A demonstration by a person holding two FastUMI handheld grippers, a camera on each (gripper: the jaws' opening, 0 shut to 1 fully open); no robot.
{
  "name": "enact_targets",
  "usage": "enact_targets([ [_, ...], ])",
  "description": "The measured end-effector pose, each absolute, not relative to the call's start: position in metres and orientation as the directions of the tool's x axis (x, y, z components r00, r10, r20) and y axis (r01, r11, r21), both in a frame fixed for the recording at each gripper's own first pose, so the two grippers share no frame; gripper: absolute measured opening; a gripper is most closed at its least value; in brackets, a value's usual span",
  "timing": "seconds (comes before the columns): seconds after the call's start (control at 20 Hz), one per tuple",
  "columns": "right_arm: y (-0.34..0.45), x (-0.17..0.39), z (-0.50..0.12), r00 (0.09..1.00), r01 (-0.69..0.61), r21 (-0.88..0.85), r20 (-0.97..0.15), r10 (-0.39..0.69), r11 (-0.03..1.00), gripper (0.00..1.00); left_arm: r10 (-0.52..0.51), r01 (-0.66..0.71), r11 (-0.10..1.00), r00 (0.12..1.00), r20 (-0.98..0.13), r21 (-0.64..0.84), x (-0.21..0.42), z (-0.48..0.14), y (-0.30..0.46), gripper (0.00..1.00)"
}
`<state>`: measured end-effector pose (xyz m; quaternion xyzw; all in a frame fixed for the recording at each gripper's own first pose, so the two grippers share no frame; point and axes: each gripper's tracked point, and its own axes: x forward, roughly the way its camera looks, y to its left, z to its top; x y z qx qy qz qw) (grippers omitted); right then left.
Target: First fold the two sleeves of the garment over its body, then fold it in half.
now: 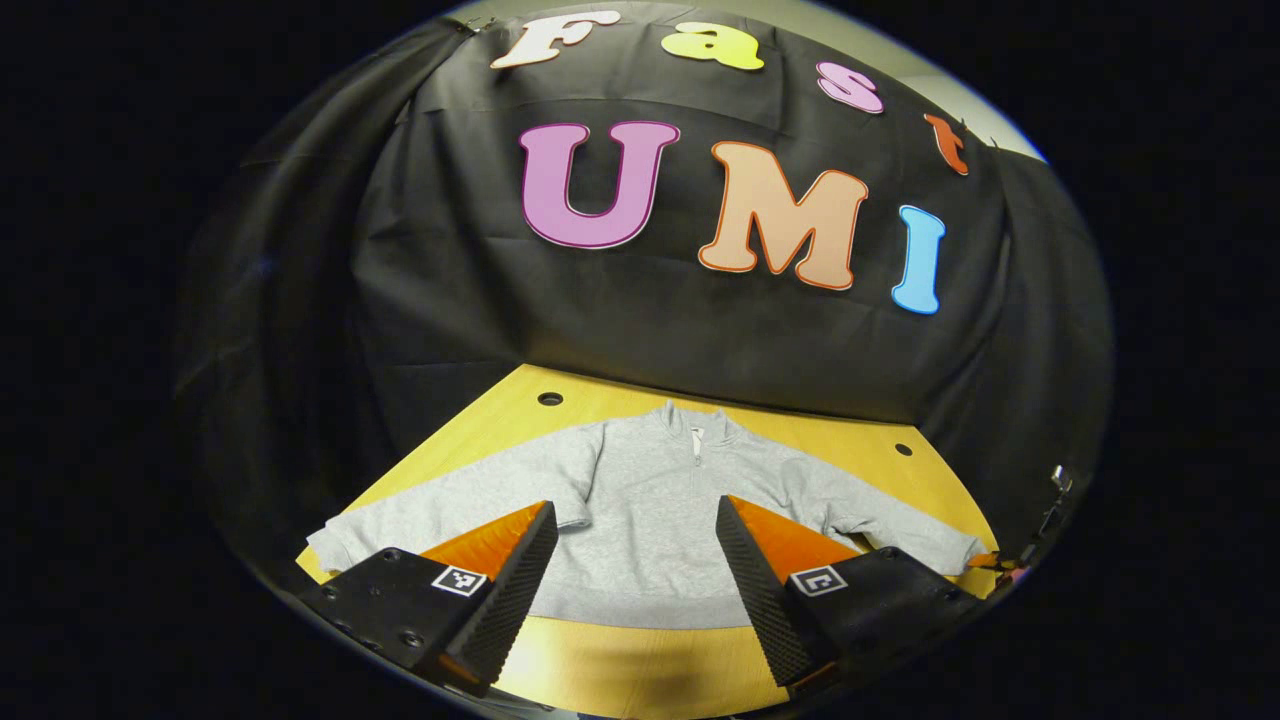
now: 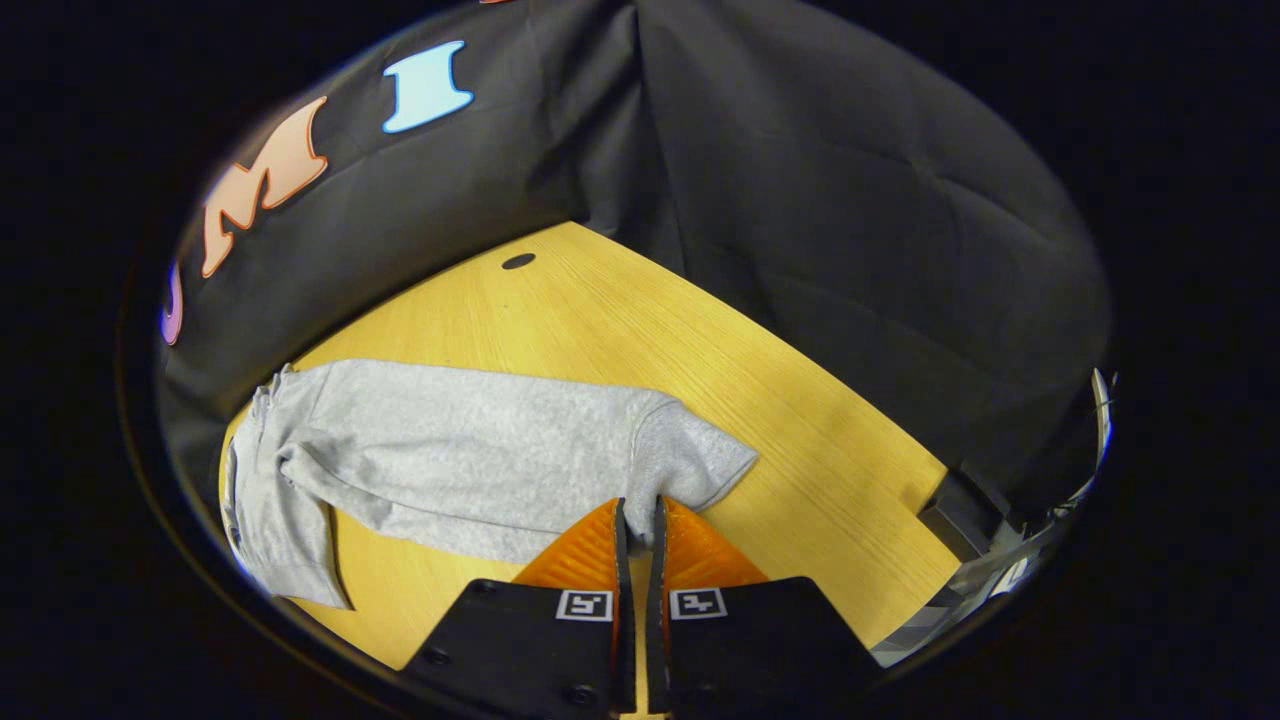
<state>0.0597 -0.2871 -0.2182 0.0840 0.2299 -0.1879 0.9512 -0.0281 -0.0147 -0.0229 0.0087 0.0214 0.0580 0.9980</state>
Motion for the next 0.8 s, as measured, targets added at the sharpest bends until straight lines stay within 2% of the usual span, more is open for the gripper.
enact_targets([
  [0.35, -0.225, 0.076, -0.162, 0.897, 0.286, 0.092, -0.377, -0.232, 0.954, 0.05, 0.136, -0.136, 0.991, 0.989, -0.059, 0.001, -0.031, -0.041, 0.0, 0.94],
  [0.8, -0.097, 0.085, -0.099, 0.96, 0.16, 0.101, -0.247, -0.131, 0.982, 0.06, 0.072, -0.071, 0.997, 0.993, -0.091, 0.017, -0.03, -0.047, 0.038, 0.94],
])
